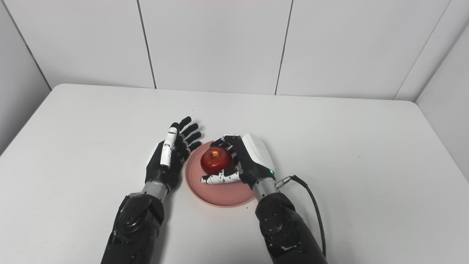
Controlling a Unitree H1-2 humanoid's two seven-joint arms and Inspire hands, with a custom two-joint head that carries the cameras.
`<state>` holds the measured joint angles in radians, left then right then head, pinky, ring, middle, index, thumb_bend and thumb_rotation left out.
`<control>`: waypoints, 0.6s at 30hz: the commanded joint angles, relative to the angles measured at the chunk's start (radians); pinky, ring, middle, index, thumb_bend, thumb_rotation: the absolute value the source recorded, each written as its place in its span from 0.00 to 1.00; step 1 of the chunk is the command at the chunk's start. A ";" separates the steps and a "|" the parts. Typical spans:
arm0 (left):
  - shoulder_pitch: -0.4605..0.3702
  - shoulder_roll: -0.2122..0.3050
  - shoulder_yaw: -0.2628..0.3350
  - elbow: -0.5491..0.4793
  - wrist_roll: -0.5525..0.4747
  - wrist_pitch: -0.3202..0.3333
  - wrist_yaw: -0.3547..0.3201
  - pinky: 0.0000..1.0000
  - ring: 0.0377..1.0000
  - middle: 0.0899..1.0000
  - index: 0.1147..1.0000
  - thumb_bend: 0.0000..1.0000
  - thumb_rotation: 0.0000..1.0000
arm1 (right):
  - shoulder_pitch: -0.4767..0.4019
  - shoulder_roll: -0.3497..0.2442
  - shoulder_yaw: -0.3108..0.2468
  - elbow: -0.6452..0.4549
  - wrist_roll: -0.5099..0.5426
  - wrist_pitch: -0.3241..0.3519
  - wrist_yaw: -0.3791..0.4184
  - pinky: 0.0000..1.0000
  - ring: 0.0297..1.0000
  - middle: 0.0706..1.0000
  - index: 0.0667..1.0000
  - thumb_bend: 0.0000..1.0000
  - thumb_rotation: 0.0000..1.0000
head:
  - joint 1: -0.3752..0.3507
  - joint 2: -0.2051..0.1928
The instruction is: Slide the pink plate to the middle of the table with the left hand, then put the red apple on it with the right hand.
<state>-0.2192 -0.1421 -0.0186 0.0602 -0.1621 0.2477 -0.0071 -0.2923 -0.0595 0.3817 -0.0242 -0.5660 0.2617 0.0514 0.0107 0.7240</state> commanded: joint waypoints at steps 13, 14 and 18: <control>-0.011 -0.009 -0.004 -0.011 0.013 0.019 0.011 0.84 0.85 0.86 0.85 0.37 1.00 | -0.031 -0.005 0.010 -0.010 -0.035 -0.030 -0.002 0.34 0.40 0.41 0.48 0.53 0.00 | 0.001 0.006; -0.011 -0.009 -0.004 -0.012 0.013 0.021 0.011 0.84 0.85 0.86 0.85 0.37 1.00 | -0.031 -0.006 0.011 -0.010 -0.038 -0.029 -0.003 0.34 0.40 0.41 0.49 0.53 0.00 | 0.001 0.005; -0.011 -0.009 -0.003 -0.013 0.011 0.022 0.010 0.85 0.86 0.87 0.85 0.37 1.00 | -0.032 -0.012 0.018 -0.022 -0.061 -0.013 0.002 0.38 0.46 0.43 0.48 0.53 0.00 | 0.001 0.004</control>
<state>-0.2192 -0.1422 -0.0199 0.0542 -0.1602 0.2547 -0.0061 -0.2972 -0.0659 0.3994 -0.0255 -0.6053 0.2616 0.0514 0.0107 0.7271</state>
